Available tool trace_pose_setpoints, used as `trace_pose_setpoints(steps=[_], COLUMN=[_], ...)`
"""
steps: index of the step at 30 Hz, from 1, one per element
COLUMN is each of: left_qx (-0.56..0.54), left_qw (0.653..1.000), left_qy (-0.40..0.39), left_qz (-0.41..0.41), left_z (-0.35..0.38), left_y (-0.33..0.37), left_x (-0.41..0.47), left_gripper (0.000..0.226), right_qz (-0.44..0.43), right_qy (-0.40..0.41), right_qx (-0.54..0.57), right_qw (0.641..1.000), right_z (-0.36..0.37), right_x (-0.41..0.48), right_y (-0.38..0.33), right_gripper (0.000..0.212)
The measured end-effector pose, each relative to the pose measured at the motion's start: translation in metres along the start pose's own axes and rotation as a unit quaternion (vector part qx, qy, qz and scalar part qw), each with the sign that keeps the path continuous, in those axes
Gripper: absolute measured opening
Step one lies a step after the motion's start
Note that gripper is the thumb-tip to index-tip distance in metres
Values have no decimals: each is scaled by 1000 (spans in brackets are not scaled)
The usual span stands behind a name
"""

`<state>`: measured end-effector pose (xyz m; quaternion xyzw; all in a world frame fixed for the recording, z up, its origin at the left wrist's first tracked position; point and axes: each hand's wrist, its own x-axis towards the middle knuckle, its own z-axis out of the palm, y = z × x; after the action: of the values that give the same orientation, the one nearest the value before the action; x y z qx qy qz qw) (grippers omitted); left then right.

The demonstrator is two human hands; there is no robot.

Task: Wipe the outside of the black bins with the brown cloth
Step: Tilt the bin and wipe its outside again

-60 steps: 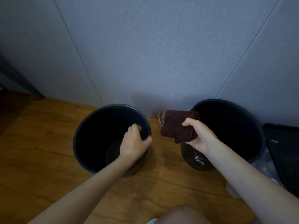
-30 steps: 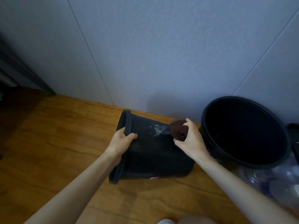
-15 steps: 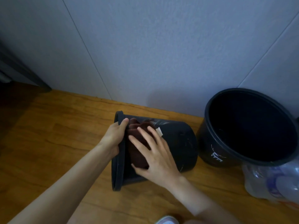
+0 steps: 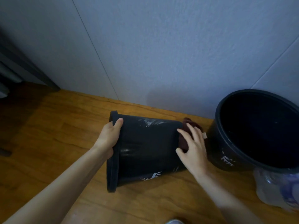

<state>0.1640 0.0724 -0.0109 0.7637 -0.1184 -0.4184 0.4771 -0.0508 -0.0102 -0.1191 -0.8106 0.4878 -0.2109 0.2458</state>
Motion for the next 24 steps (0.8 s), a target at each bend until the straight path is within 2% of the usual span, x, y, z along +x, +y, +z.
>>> trace_pose_setpoints(steps=[4, 6, 9, 13, 16, 19, 21, 24], left_qx=[20, 32, 36, 66, 82, 97, 108, 122], left_qw=[997, 992, 985, 983, 978, 973, 968, 958], left_qy=[-26, -42, -62, -65, -57, -60, -58, -33], left_qz=[73, 115, 158, 158, 183, 201, 217, 256], left_z=[12, 17, 21, 24, 22, 21, 23, 22], left_y=[-1, -4, -12, -30, -41, -45, -44, -37], left_x=[-10, -12, -14, -12, -13, -15, -18, -20], left_gripper=[27, 34, 37, 42, 40, 45, 46, 40], right_qz=[-139, -178, -200, -111, 31, 144, 151, 55], right_qy=[-39, -73, -99, -58, -15, -6, 1, 30], right_qx=[68, 111, 128, 91, 64, 38, 37, 81], right_qw=[987, 975, 966, 988, 997, 989, 988, 995], right_z=[2, -1, -6, -7, -14, -25, -25, -14], right_x=[-3, 0, 4, 2, 14, 26, 27, 22], right_y=[-74, -104, -108, -62, -24, -3, -10, -51], right_gripper=[77, 84, 75, 61, 55, 51, 52, 57])
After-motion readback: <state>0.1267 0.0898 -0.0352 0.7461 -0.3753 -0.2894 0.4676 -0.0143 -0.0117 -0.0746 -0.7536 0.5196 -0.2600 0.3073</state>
